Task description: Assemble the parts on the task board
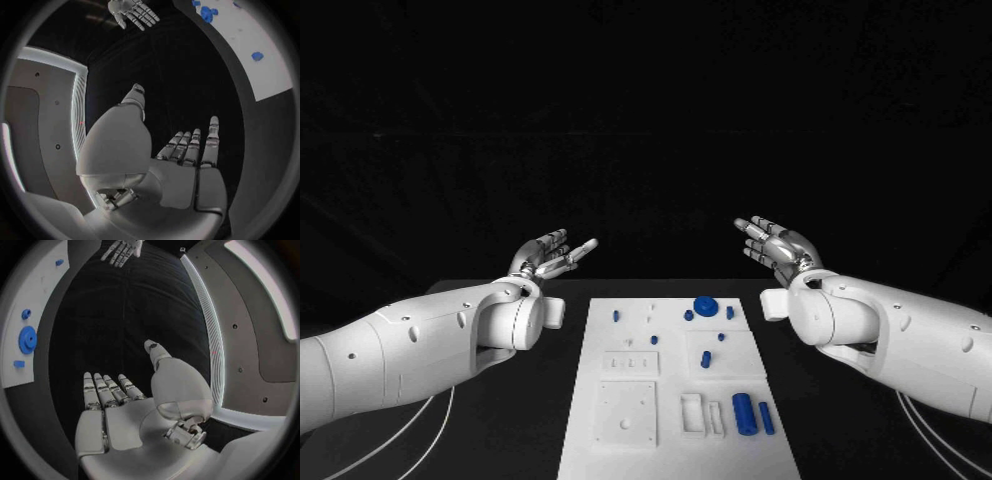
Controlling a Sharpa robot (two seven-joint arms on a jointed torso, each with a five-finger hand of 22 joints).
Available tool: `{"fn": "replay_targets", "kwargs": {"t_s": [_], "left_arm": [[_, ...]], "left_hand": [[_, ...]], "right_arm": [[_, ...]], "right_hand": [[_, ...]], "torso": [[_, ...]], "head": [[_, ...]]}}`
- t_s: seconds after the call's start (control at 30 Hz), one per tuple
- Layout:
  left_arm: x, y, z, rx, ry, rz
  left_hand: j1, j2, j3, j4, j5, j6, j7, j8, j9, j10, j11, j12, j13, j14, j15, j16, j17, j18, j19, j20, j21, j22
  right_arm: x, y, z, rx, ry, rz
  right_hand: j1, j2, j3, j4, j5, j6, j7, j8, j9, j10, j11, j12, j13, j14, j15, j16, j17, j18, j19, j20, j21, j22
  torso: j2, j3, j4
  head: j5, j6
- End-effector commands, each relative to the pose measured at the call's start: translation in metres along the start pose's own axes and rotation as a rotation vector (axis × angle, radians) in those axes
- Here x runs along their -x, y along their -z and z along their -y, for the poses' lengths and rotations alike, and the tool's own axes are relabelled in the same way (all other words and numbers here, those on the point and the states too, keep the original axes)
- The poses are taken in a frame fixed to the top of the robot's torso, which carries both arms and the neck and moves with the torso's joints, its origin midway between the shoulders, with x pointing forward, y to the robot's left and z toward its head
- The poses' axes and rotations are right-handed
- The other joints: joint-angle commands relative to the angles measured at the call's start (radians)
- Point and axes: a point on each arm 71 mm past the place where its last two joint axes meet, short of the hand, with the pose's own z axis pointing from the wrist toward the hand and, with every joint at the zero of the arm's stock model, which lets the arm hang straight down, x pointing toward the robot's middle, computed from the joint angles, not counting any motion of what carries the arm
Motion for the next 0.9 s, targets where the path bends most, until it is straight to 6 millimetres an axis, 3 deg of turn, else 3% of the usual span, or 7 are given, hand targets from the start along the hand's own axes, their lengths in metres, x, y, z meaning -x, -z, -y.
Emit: {"fn": "replay_targets", "kwargs": {"t_s": [0.03, 0.37, 0.47, 0.57, 0.67, 0.7, 0.9], "left_arm": [[-0.003, -0.005, 0.0, 0.062, 0.043, -0.093], [0.004, -0.005, 0.001, 0.06, 0.043, -0.089], [0.004, -0.005, 0.001, 0.06, 0.037, -0.099], [0.006, -0.005, 0.002, 0.055, 0.023, -0.103], [0.008, -0.004, 0.004, 0.04, 0.013, -0.103], [0.009, -0.003, 0.005, 0.03, 0.011, -0.102], [0.01, 0.002, 0.013, 0.006, 0.043, -0.193]], "left_hand": [[0.044, -0.007, 0.002, 0.016, 0.006, 0.016, 0.004, 0.006, 0.003, 0.015, 0.004, 0.007, 0.002, 0.017, 0.003, 0.007, 0.002, 0.022, 0.023, 0.009, 0.005, 0.002], [0.048, -0.002, 0.009, 0.015, 0.008, 0.022, 0.005, 0.007, 0.003, 0.02, 0.006, 0.007, 0.003, 0.02, 0.003, 0.007, 0.002, 0.023, 0.025, 0.009, 0.006, 0.003], [0.074, 0.05, 0.053, 0.009, 0.109, 0.04, 0.015, 0.008, 0.004, 0.035, 0.012, 0.008, 0.003, 0.025, 0.007, 0.007, 0.002, 0.023, 0.028, 0.009, 0.006, 0.003], [0.042, 0.086, 0.067, 0.003, 0.077, 0.071, 0.034, 0.011, 0.006, 0.115, 0.034, 0.011, 0.007, 0.081, 0.022, 0.01, 0.005, 0.03, 0.08, 0.007, 0.016, 0.008], [0.052, 0.1, 0.072, -0.007, 0.044, 0.151, 0.038, 0.016, 0.01, 0.203, 0.041, 0.016, 0.012, 0.264, 0.055, 0.024, 0.014, 0.032, 0.197, -0.018, 0.044, 0.019], [0.043, 0.124, 0.071, -0.051, 0.041, 0.224, 0.042, 0.017, 0.013, 0.276, 0.044, 0.018, 0.015, 0.39, 0.059, 0.033, 0.02, 0.006, 0.236, -0.048, 0.062, 0.022], [0.052, 0.239, 0.036, -0.245, 0.014, 0.595, 0.04, 0.036, 0.033, 0.741, 0.026, 0.036, 0.029, 0.711, 0.002, 0.065, 0.031, -0.033, 0.381, -0.132, 0.145, 0.039]], "right_arm": [[-0.002, -0.006, 0.0, -0.096, 0.043, -0.204], [0.02, -0.02, -0.01, -0.061, 0.167, -0.178], [0.02, -0.022, -0.011, -0.031, 0.21, -0.174], [0.02, -0.024, -0.012, 0.01, 0.282, -0.183], [0.021, -0.025, -0.013, 0.048, 0.367, -0.193], [0.02, -0.025, -0.014, 0.071, 0.422, -0.202], [0.011, -0.024, -0.016, 0.161, 0.696, -0.278]], "right_hand": [[0.059, 0.008, -0.004, -0.018, 0.01, 0.023, 0.12, 0.006, 0.002, 0.019, 0.008, 0.008, 0.002, 0.026, 0.006, 0.007, 0.003, 0.011, 0.01, 0.013, 0.009, 0.003], [0.151, 0.018, -0.01, -0.073, -0.006, 0.198, 0.093, 0.016, 0.012, 0.197, -0.02, 0.017, 0.012, 0.189, -0.013, 0.016, 0.011, 0.017, 0.099, -0.001, 0.027, 0.01], [0.17, 0.021, -0.011, -0.092, -0.014, 0.276, 0.082, 0.019, 0.016, 0.266, -0.03, 0.02, 0.015, 0.241, -0.022, 0.018, 0.014, 0.014, 0.149, -0.01, 0.035, 0.013], [0.2, 0.052, 0.043, -0.115, -0.107, 0.437, 0.057, 0.028, 0.023, 0.382, -0.05, 0.026, 0.02, 0.355, -0.04, 0.024, 0.019, 0.011, 0.248, -0.027, 0.053, 0.02], [0.195, 0.029, 0.154, -0.131, -0.222, 0.544, 0.045, 0.028, 0.026, 0.523, -0.069, 0.027, 0.026, 0.546, -0.066, 0.026, 0.025, 0.004, 0.395, -0.053, 0.08, 0.028], [0.188, 0.011, 0.185, -0.131, -0.224, 0.615, 0.038, 0.034, 0.031, 0.607, -0.082, 0.032, 0.029, 0.669, -0.081, 0.039, 0.034, 0.003, 0.489, -0.066, 0.1, 0.035], [0.188, -0.032, 0.269, -0.156, -0.225, 0.845, -0.011, 0.066, 0.054, 0.912, -0.163, 0.048, 0.037, 0.921, -0.181, 0.071, 0.056, 0.001, 0.73, -0.159, 0.185, 0.052]], "torso": [[0.0, 0.0, 0.0001], [0.0, -0.0018, -0.0011], [0.001, -0.0014, -0.0015], [0.001, -0.0019, -0.0042], [0.005, -0.0022, -0.0029], [0.007, -0.0018, -0.0026], [0.027, -0.0035, -0.0012]], "head": [[0.0, 0.0], [0.0, -0.006], [0.002, -0.01], [0.004, -0.013], [0.004, -0.017], [0.005, -0.016], [-0.005, -0.006]]}}
